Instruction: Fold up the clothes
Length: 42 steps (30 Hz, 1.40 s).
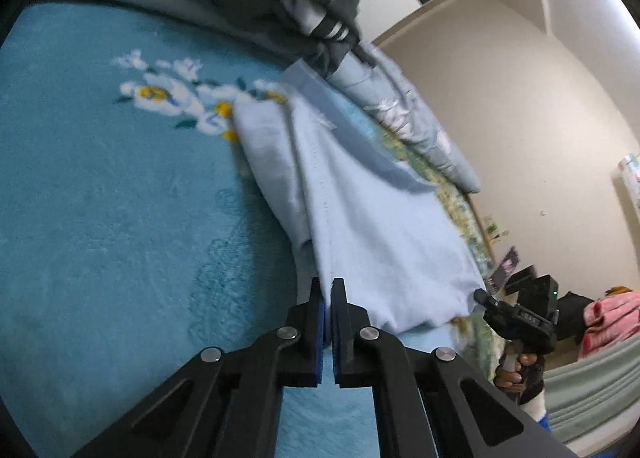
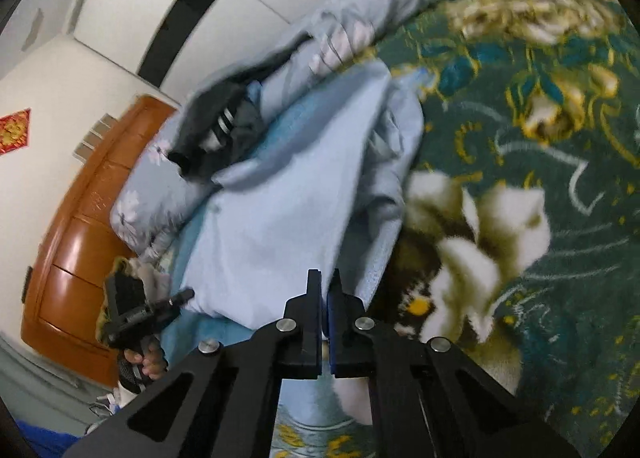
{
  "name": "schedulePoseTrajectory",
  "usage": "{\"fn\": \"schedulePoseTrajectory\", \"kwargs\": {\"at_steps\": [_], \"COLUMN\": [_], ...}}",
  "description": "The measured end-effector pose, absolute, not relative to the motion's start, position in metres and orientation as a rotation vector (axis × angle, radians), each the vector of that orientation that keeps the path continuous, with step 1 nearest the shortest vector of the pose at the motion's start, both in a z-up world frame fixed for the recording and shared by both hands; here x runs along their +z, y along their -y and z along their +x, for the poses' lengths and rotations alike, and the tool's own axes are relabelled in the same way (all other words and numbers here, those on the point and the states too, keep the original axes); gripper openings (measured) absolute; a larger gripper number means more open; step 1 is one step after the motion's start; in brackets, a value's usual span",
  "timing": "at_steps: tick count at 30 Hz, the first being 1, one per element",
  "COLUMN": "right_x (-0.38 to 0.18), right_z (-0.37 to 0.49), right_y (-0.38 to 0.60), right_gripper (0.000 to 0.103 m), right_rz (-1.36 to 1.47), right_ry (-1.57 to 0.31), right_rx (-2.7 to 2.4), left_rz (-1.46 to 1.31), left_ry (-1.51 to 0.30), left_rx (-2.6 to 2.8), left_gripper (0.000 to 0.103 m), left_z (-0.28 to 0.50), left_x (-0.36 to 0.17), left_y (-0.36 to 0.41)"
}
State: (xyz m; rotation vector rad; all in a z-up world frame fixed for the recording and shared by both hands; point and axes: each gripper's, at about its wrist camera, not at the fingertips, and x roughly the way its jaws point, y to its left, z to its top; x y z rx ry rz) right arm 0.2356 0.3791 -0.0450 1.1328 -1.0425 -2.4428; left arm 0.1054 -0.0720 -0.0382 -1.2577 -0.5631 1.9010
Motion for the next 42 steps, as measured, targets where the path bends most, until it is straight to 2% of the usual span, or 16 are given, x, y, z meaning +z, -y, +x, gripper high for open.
{"fn": "schedulePoseTrajectory", "kwargs": {"at_steps": [5, 11, 16, 20, 23, 24, 25, 26, 28, 31, 37, 41, 42], "right_x": [-0.044, -0.08, -0.074, -0.068, -0.069, -0.071, -0.073, -0.075, -0.077, -0.078, -0.087, -0.1, -0.101], "right_z": [0.247, 0.251, 0.254, 0.271, 0.286, 0.29, 0.292, 0.292, 0.289, 0.282, 0.275, 0.279, 0.28], "right_y": [-0.387, -0.394, -0.392, -0.4, -0.403, -0.402, -0.401, -0.397, -0.388, -0.376, -0.367, -0.377, -0.378], "right_gripper": [0.002, 0.002, 0.002, 0.003, 0.004, 0.006, 0.016, 0.032, 0.041, 0.041, 0.039, 0.01, 0.008], "right_rz": [1.111, 1.215, 1.232, 1.225, 1.207, 1.19, 1.18, 1.174, 1.172, 1.197, 1.058, 0.946, 0.924], "right_ry": [1.097, 1.185, 1.137, 1.154, 1.209, 1.254, 1.288, 1.319, 1.355, 1.405, 1.593, 1.769, 1.789], "right_rx": [-2.462, -2.453, -2.508, -2.575, -2.59, -2.564, -2.537, -2.51, -2.483, -2.51, -2.488, -2.457, -2.452], "left_rz": [-1.303, -1.347, -1.352, -1.389, -1.4, -1.407, -1.416, -1.425, -1.438, -1.435, -1.395, -1.336, -1.327], "left_ry": [0.521, 0.612, 0.591, 0.637, 0.748, 0.793, 0.83, 0.855, 0.892, 0.956, 1.06, 1.141, 1.14], "left_rx": [1.917, 1.904, 1.947, 1.99, 1.934, 1.904, 1.873, 1.841, 1.818, 1.832, 1.875, 1.891, 1.904], "left_gripper": [0.002, 0.002, 0.006, 0.018, 0.037, 0.039, 0.044, 0.046, 0.047, 0.049, 0.048, 0.042, 0.03], "left_z": [0.121, 0.119, 0.128, 0.139, 0.146, 0.147, 0.148, 0.147, 0.146, 0.141, 0.132, 0.131, 0.132], "left_x": [-0.05, -0.069, -0.06, -0.057, -0.061, -0.064, -0.067, -0.07, -0.075, -0.077, -0.08, -0.084, -0.084], "left_y": [0.074, 0.079, 0.087, 0.099, 0.106, 0.104, 0.099, 0.094, 0.083, 0.074, 0.063, 0.069, 0.07]}}
